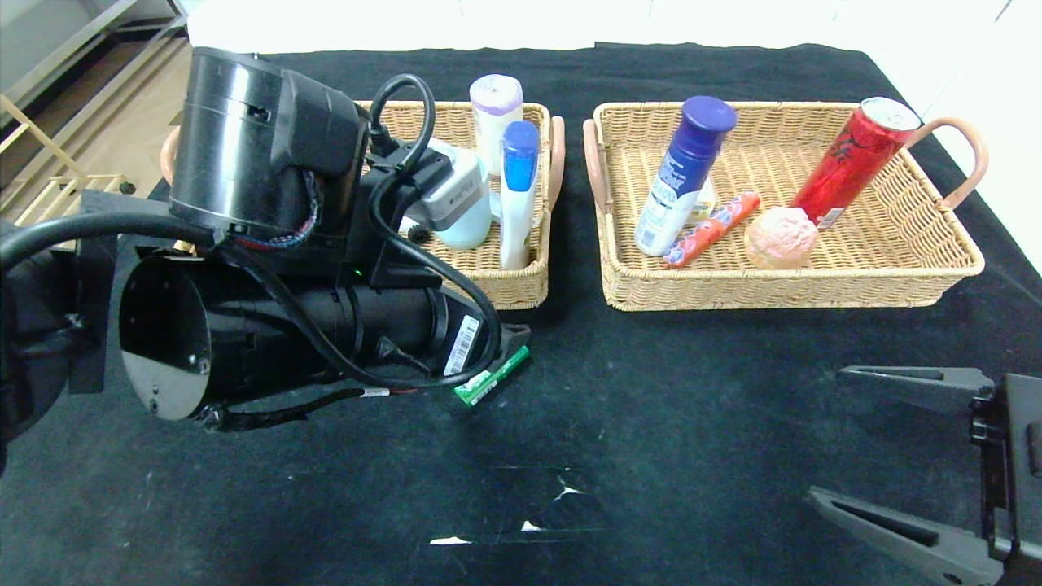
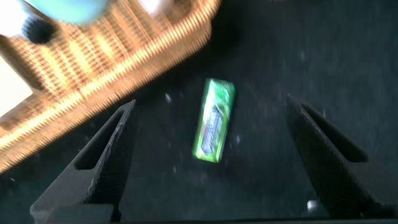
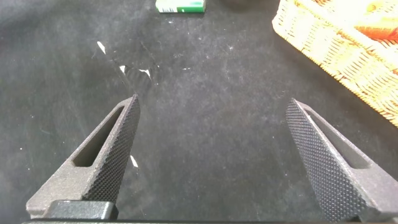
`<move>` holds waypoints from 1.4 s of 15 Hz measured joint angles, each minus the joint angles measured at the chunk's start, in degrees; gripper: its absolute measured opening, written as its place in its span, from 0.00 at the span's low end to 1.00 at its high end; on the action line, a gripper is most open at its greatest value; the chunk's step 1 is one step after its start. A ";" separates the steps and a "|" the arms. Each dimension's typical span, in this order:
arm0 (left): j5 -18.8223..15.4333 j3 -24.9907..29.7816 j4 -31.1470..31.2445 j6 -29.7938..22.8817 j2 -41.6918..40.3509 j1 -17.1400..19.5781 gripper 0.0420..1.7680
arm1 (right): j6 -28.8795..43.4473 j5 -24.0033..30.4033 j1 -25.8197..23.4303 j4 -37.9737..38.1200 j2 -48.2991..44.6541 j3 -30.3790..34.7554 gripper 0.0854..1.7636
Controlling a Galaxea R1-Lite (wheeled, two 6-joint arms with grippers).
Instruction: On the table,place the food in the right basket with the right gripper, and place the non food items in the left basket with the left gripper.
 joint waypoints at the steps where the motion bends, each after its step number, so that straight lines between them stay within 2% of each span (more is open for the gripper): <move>1: -0.01 0.43 1.13 0.02 0.35 0.00 0.95 | -0.02 -0.02 0.01 0.00 -0.02 0.00 0.97; 9: -0.12 2.05 1.40 0.13 4.24 0.41 0.96 | -0.04 -0.07 0.32 0.00 -0.74 -0.02 0.97; 11: -2.82 2.18 1.10 0.46 4.96 1.21 0.96 | -0.02 -0.10 0.48 0.00 -0.89 0.00 0.97; 13: -3.78 1.77 0.89 0.77 5.97 2.36 0.96 | -0.04 -0.11 0.52 -0.02 -0.96 0.09 0.97; 17: -3.93 2.07 -3.69 2.36 8.27 4.10 0.96 | -0.02 -0.05 0.56 0.05 -1.07 0.09 0.97; 21: -3.95 2.43 -4.19 2.18 9.91 4.29 0.97 | -0.02 -0.10 0.72 -0.04 -1.07 0.26 0.97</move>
